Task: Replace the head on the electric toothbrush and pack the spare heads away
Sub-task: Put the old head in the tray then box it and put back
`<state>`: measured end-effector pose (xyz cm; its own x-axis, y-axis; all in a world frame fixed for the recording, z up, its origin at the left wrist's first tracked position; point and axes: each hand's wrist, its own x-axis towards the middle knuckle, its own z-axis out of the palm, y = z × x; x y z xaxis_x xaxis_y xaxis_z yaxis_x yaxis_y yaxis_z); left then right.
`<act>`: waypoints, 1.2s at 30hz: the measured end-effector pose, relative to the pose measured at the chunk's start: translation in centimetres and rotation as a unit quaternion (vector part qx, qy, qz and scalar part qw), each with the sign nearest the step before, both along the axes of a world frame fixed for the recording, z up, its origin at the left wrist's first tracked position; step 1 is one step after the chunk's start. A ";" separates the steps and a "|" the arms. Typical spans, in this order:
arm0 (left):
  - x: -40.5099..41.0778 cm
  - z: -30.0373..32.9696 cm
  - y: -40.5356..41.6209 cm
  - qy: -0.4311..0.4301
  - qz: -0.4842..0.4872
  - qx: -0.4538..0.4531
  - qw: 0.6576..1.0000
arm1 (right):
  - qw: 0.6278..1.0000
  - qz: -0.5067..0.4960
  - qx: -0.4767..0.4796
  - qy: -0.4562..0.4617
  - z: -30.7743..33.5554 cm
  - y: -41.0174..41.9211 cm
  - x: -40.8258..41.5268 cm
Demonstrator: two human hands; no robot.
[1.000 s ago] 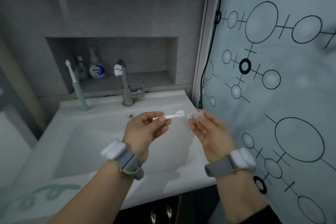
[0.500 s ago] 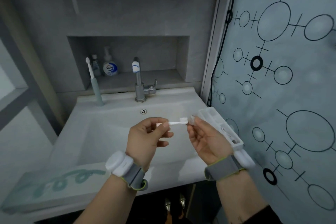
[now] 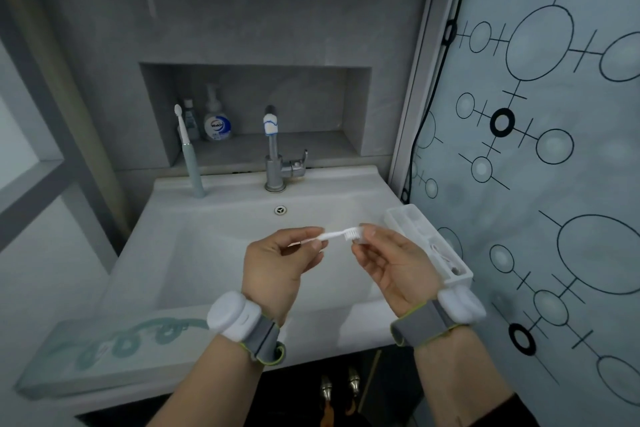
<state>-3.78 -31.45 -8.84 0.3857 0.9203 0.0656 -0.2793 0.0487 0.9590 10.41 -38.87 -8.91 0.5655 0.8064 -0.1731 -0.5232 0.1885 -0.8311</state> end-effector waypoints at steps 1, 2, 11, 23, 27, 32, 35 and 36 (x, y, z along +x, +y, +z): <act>0.0 -0.2 0.1 0.009 0.006 0.007 1.000 | 1.000 -0.005 -0.001 -0.011 0.0 0.1 -0.1; 0.0 -0.3 0.2 0.021 0.012 0.015 1.000 | 1.000 -0.011 -0.002 -0.022 0.0 0.1 -0.1; 0.7 -0.6 0.9 0.062 0.002 0.055 0.997 | 0.997 -0.041 -0.017 -0.061 0.2 0.7 -0.2; 2.6 -1.5 0.1 0.105 0.061 0.125 0.985 | 0.998 -0.051 0.002 -0.046 -1.3 1.8 -1.1; 3.6 -2.4 -0.1 0.146 0.104 0.256 0.950 | 0.997 -0.054 -0.021 0.051 -1.7 1.2 -1.1; 4.4 -3.4 -0.6 0.191 0.104 0.388 0.896 | 0.998 -0.020 -0.047 0.046 -2.0 0.6 0.3; 4.9 -3.7 -0.9 0.238 0.085 0.422 0.871 | 0.997 -0.012 -0.056 0.045 -2.1 0.7 0.9; 5.1 -3.8 -0.9 0.251 0.080 0.438 0.860 | 0.997 -0.013 -0.060 0.047 -2.1 0.6 1.1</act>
<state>1.34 -32.33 -12.68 0.4410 0.6465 0.6225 0.2435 -0.7538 0.6103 11.50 -38.24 -10.96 0.5621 0.7622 -0.3211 -0.5969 0.1051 -0.7954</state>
